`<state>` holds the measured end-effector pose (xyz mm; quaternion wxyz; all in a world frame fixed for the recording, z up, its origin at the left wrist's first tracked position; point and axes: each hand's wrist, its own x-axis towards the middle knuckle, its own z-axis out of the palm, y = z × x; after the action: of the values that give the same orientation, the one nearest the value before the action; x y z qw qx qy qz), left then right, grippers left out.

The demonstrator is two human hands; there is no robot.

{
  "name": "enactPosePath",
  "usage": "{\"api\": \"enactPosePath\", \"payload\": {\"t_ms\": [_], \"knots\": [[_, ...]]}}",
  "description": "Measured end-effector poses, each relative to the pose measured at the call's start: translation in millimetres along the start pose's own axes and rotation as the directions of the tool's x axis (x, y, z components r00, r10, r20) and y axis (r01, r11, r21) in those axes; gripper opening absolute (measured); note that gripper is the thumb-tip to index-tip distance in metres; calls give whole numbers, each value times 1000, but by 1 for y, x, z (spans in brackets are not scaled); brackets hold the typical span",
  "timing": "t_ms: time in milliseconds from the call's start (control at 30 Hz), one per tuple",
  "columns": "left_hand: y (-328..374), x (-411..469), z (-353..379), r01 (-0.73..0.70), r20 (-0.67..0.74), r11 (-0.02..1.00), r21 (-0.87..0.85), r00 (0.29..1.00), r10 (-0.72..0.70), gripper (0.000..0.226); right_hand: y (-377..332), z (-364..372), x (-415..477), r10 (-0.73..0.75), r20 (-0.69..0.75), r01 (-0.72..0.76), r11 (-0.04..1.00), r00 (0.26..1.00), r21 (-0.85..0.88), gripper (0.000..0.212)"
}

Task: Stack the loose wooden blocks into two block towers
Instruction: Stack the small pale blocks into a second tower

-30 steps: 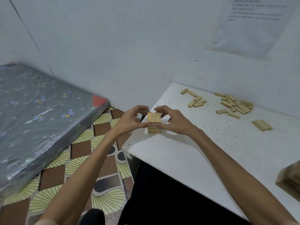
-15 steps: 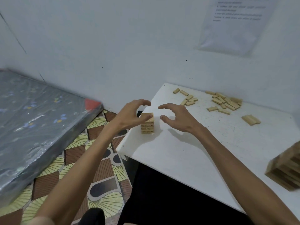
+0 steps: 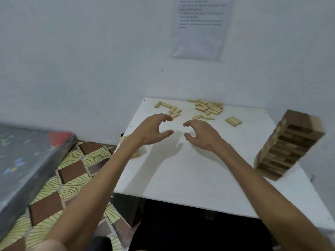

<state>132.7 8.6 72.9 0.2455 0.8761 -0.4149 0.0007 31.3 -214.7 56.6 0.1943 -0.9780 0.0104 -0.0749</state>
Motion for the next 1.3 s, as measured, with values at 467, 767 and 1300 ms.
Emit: {"api": "enactPosePath", "payload": {"t_ms": [467, 767, 1300], "knots": [[35, 89, 78, -107, 96, 988, -112, 988, 118, 39, 76, -6, -18, 386, -102, -398, 906, 917, -148, 45], [49, 151, 125, -153, 131, 988, -36, 979, 156, 44, 115, 6, -8, 532, -223, -567, 811, 817, -142, 41], [43, 178, 155, -161, -21, 986, 38, 987, 162, 30, 140, 30, 9, 534, -438, -632, 768, 723, -107, 26]]}}
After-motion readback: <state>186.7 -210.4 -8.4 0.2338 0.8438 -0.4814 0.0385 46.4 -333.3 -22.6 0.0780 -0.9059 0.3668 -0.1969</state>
